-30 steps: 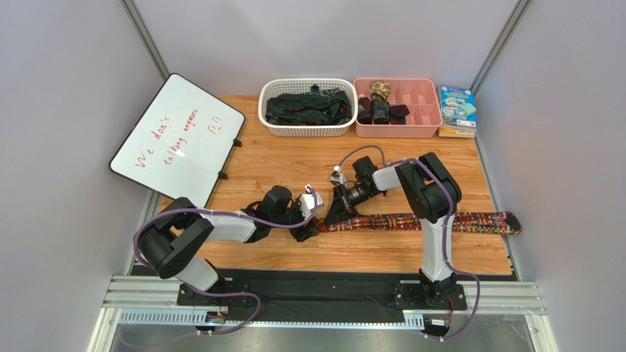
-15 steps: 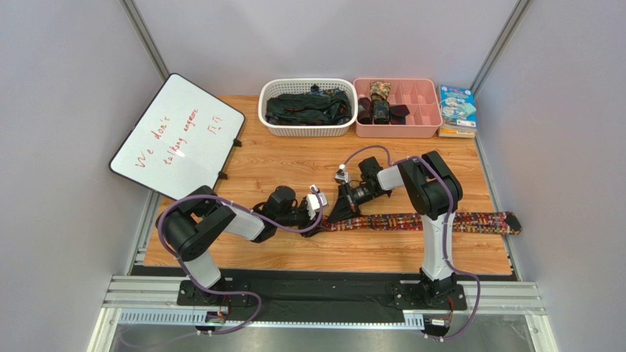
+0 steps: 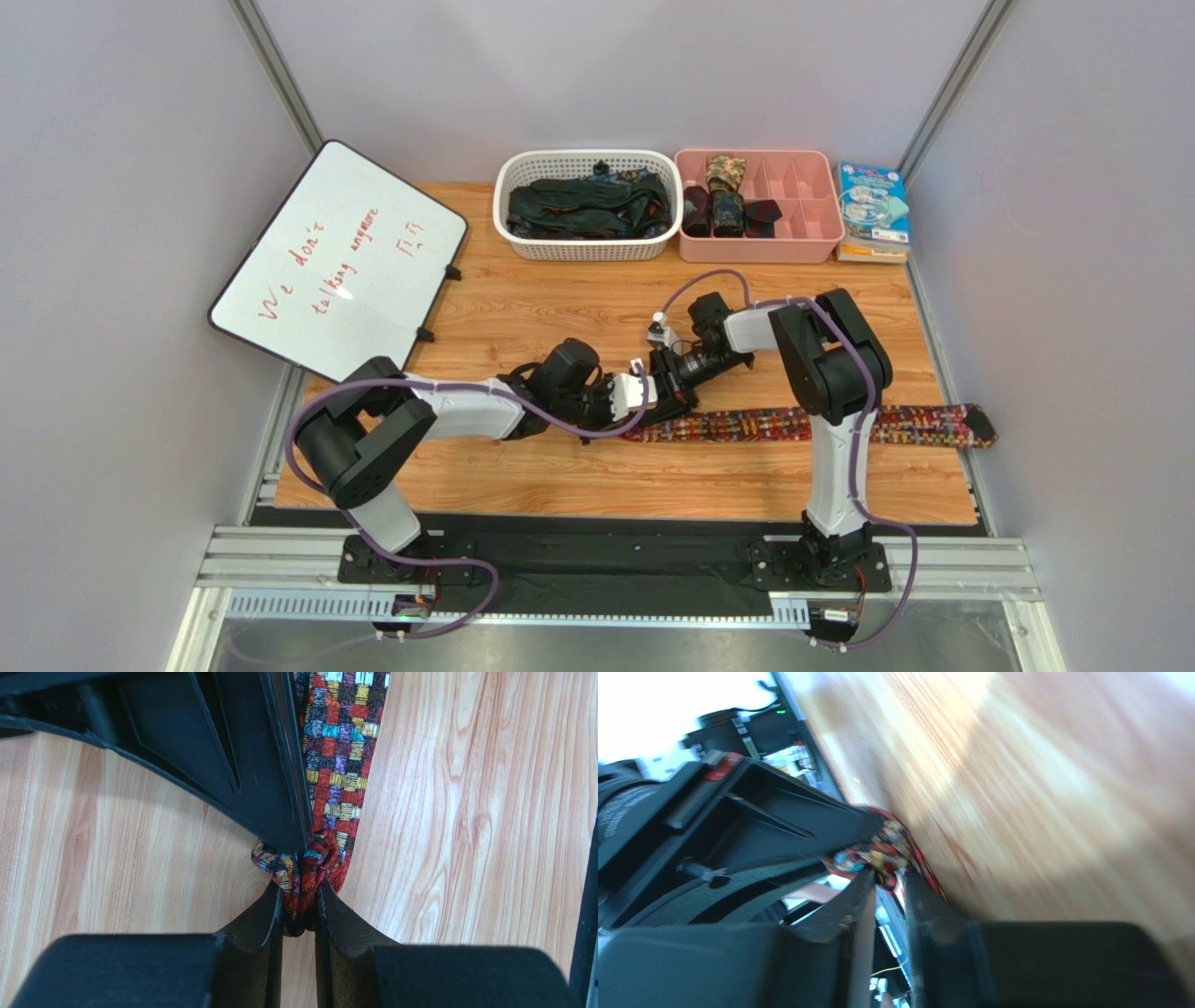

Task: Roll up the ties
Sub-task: Roll the tie at the center of the board.

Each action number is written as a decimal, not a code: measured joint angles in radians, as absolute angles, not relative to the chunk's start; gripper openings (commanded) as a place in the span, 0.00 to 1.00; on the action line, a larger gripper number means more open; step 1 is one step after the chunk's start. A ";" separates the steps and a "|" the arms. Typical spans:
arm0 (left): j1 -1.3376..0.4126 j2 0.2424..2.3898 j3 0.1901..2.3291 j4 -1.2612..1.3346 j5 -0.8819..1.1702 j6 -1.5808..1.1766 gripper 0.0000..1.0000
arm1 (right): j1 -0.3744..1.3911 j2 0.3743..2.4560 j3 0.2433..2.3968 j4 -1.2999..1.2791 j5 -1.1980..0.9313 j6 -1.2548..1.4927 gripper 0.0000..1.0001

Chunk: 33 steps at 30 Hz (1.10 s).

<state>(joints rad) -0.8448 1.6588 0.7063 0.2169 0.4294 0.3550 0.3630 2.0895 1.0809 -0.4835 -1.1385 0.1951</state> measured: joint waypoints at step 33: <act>-0.899 1.701 0.883 -0.091 0.316 0.350 0.34 | 0.418 2.032 1.056 -0.465 -1.069 0.384 0.11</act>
<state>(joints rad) -0.8986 1.7012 0.8829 -0.0906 0.3164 0.3504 0.4183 2.0323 1.0557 -0.4652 -1.0695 0.3840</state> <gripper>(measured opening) 0.243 0.313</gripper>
